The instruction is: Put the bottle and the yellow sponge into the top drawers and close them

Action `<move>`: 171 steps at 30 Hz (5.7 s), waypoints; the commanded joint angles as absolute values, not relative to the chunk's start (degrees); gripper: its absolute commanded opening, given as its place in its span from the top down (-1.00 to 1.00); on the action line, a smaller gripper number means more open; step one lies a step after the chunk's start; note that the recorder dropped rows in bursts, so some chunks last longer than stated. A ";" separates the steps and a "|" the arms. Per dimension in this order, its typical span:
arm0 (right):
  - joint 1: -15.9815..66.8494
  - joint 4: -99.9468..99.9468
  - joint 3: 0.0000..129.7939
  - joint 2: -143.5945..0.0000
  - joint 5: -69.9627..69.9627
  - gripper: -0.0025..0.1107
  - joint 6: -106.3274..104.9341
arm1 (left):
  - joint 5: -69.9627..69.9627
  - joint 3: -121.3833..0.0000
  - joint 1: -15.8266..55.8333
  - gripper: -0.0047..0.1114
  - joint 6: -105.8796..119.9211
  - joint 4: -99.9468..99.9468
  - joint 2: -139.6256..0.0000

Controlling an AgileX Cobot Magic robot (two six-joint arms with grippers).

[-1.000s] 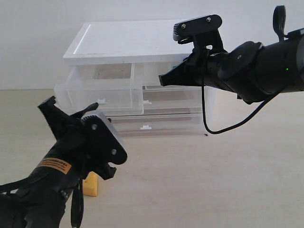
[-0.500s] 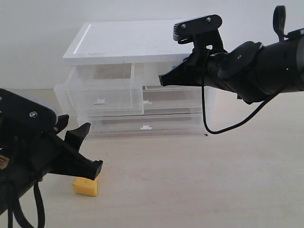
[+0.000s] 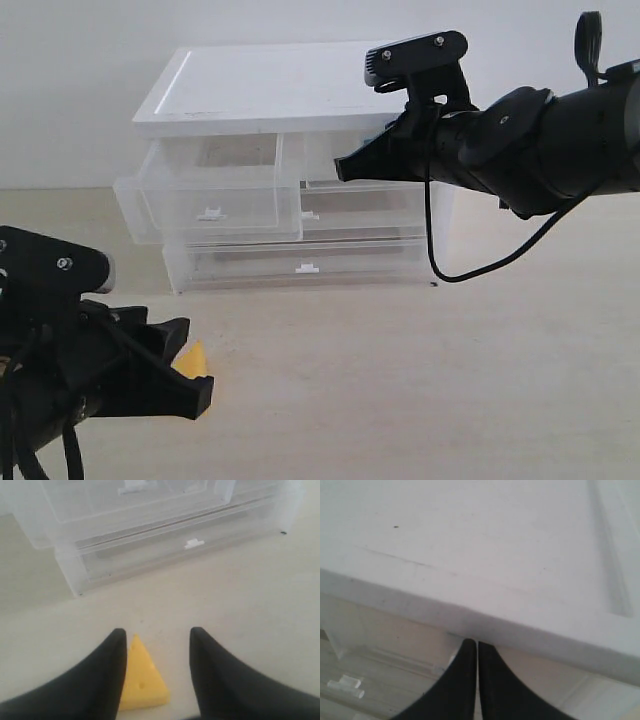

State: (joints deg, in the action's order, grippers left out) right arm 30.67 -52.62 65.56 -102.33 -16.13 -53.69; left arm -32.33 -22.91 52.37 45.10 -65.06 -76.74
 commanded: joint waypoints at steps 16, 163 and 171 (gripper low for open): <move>30.25 -51.85 66.42 -101.81 -18.54 0.96 -54.07 | -17.14 -27.77 44.60 0.26 46.81 -69.35 -87.33; 30.50 -51.06 66.42 -101.81 -16.02 0.96 -55.73 | -2.73 -32.17 25.32 0.00 44.02 -63.01 -88.45; 30.50 -51.06 66.42 -101.81 -15.56 0.96 -56.08 | -8.46 -33.41 25.22 -0.07 44.02 -67.03 -93.44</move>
State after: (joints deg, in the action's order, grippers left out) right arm 30.67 -51.65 65.56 -102.33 -15.05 -55.46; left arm -5.76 -33.10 25.37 44.61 -64.79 -92.88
